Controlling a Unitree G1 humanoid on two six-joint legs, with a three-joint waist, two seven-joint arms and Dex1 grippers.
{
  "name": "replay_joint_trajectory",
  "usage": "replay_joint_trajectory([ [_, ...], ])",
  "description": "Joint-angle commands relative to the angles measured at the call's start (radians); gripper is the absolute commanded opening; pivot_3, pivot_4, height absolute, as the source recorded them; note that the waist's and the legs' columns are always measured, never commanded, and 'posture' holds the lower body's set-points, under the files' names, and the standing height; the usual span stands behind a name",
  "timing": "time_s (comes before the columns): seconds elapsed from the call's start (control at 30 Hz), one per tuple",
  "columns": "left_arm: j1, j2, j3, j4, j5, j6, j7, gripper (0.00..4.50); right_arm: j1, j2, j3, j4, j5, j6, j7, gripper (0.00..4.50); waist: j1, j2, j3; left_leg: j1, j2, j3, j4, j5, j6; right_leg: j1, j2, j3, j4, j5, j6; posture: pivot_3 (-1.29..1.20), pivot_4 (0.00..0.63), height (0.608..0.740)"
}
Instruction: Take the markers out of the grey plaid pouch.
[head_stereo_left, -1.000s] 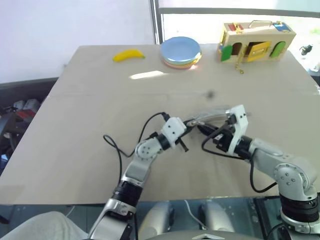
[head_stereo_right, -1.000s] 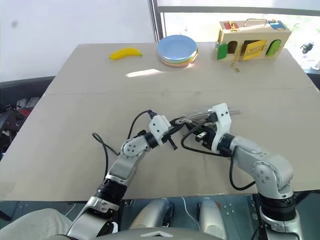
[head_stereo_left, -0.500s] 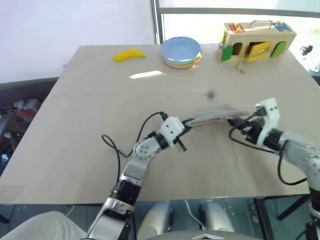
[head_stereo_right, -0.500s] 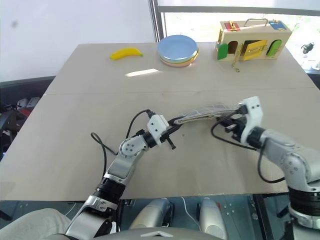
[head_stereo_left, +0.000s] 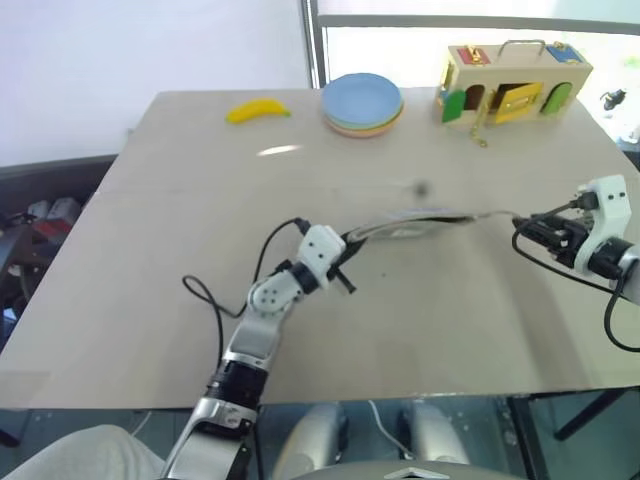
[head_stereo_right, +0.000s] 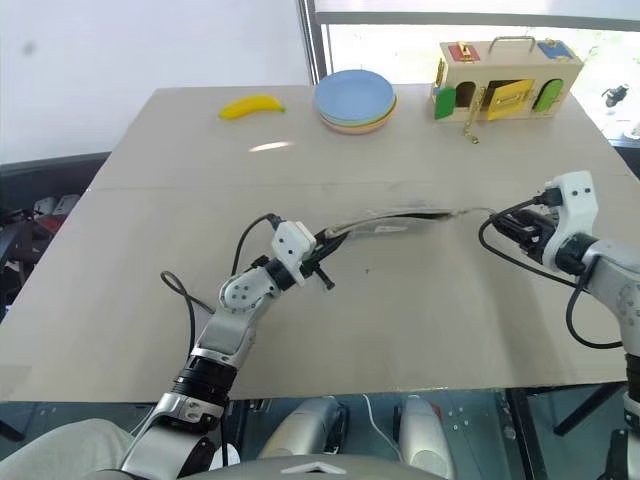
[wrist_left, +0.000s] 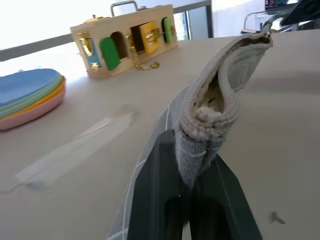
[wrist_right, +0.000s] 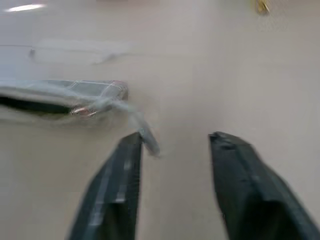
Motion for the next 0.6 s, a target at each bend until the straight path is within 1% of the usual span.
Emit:
replay_joint_trajectory([
  [0.03,-0.008,-0.020,-0.006,-0.037,-0.016,0.008,0.003,0.00,-0.048,0.019,-0.006,-0.113,0.071,-0.003,0.041,2.43,0.001,0.000,0.000,0.000,0.000,0.000,0.000,0.000,0.000,0.000,0.000,0.000,0.000,0.000,0.000,0.00,0.150,0.740],
  [0.1,-0.014,-0.030,-0.007,-0.043,-0.017,0.017,0.004,0.00,-0.063,0.036,0.014,-0.158,0.094,-0.010,0.062,2.43,0.003,0.000,0.000,0.000,0.000,0.000,0.000,0.000,0.000,0.000,0.000,0.000,0.000,0.000,0.000,0.00,0.150,0.740],
  [0.23,-0.019,-0.047,-0.012,-0.048,-0.014,0.027,0.006,0.00,-0.096,0.096,0.057,-0.196,0.121,0.003,0.044,2.43,0.003,0.000,0.000,0.000,0.000,-0.001,0.000,0.000,0.000,0.000,0.000,-0.001,0.000,0.000,0.000,0.00,0.150,0.740],
  [0.27,-0.020,-0.052,-0.015,-0.049,-0.012,0.029,0.007,0.00,-0.098,0.109,0.068,-0.196,0.117,0.002,0.035,1.90,0.004,0.000,0.000,0.000,0.000,-0.001,0.000,0.000,0.000,0.000,0.000,-0.001,0.000,0.000,0.000,0.00,0.150,0.740],
  [0.3,-0.021,-0.056,-0.017,-0.051,-0.010,0.031,0.008,0.00,-0.093,0.121,0.084,-0.195,0.105,-0.005,0.032,1.59,0.005,0.000,0.000,0.000,0.000,-0.001,0.000,0.000,0.000,0.000,0.000,-0.001,0.000,0.000,0.000,0.00,0.150,0.740],
  [0.4,-0.029,-0.069,-0.022,-0.056,-0.008,0.037,0.014,0.00,-0.071,0.127,0.139,-0.173,0.040,-0.045,0.054,0.21,0.005,0.000,0.000,-0.001,-0.001,-0.001,0.001,0.000,0.000,0.000,-0.001,-0.001,-0.001,0.000,0.000,0.00,0.150,0.740],
  [0.43,-0.031,-0.073,-0.022,-0.058,-0.009,0.039,0.016,0.00,-0.070,0.131,0.146,-0.164,0.028,-0.052,0.055,0.05,0.005,0.000,0.000,-0.001,-0.001,-0.001,0.001,0.000,0.000,0.000,-0.001,-0.001,-0.001,0.000,0.000,0.00,0.150,0.740],
  [0.6,-0.028,-0.087,-0.039,-0.089,-0.013,0.066,0.016,0.00,-0.067,0.146,0.171,-0.113,-0.031,-0.086,0.060,0.05,0.003,0.000,0.000,-0.001,-0.001,-0.001,0.000,0.000,0.000,0.000,0.000,-0.001,-0.001,0.000,0.000,0.00,0.150,0.740],
])
